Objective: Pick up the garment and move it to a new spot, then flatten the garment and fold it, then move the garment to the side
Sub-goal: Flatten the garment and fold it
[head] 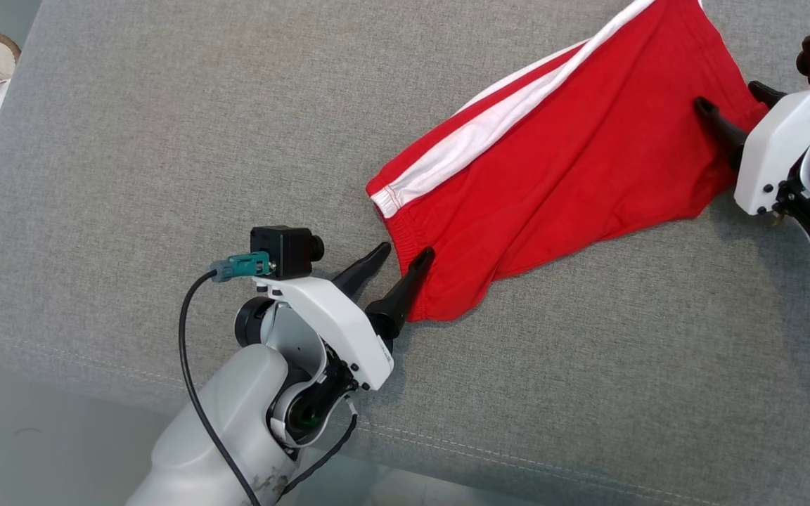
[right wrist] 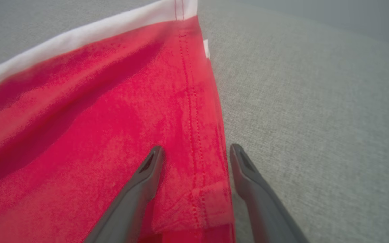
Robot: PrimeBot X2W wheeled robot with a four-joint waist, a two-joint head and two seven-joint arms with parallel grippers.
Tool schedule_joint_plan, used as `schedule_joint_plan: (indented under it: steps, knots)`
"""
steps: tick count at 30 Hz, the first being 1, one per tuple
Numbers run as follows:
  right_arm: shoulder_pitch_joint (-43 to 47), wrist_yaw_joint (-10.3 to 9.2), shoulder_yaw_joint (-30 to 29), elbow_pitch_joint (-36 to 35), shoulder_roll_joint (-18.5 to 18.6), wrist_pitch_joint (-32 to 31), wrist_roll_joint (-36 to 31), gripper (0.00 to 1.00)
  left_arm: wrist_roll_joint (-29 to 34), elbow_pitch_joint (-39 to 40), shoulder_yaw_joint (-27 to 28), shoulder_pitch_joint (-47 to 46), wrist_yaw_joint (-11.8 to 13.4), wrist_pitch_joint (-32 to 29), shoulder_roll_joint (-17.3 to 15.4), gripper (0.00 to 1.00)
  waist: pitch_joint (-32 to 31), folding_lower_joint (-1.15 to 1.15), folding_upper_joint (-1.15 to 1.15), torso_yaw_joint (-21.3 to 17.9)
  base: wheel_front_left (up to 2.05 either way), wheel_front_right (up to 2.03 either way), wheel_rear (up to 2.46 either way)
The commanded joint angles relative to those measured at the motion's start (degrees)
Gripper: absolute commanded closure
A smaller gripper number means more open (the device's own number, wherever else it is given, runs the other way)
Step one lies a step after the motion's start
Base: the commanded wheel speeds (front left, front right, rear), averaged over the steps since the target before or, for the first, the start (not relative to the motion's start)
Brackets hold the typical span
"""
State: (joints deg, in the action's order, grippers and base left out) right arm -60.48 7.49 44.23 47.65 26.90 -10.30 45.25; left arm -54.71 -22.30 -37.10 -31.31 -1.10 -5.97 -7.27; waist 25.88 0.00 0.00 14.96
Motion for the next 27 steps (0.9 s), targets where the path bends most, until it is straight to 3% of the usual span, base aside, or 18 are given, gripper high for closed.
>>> schedule_joint_plan:
  steps: [1,2,3,12,19,27]
  knots:
    - [0.82,0.0,0.73,-0.34,-0.58,-0.7,1.11,0.31,-0.84,0.11,1.9,-1.28,-0.53,-0.2,-0.97,0.0,-0.02,0.0,0.0,-0.06,0.0,0.0,0.0]
    - [0.72,0.0,1.1,-0.31,-0.59,-0.96,1.75,0.71,-1.1,-0.73,2.25,-1.72,-0.7,0.08,-0.79,0.12,-0.07,0.0,0.0,-0.14,0.0,0.0,0.0]
    - [0.57,0.0,1.51,-0.27,-0.52,-1.0,2.12,1.0,-1.14,-1.54,2.44,-2.18,-0.86,0.39,-0.65,1.0,-0.08,0.0,0.0,-0.24,0.0,0.0,0.0]
    - [3.11,0.0,2.99,-5.02,1.26,1.45,8.55,1.0,-5.15,-4.0,4.16,-2.25,-4.33,0.71,-0.9,1.0,-0.84,0.0,0.0,-2.01,0.0,0.0,0.0]
    - [10.28,0.0,2.27,-17.4,5.68,6.0,11.88,1.0,-6.48,-0.02,6.89,0.88,-4.84,1.55,-6.67,1.0,-1.69,0.0,0.0,-4.04,0.0,0.0,0.0]
    - [26.42,0.0,-6.33,-34.53,9.01,10.29,12.2,1.0,-7.39,8.13,8.6,5.76,-3.22,-0.39,-12.74,1.0,-2.84,0.0,0.0,-7.72,0.0,0.0,0.0]
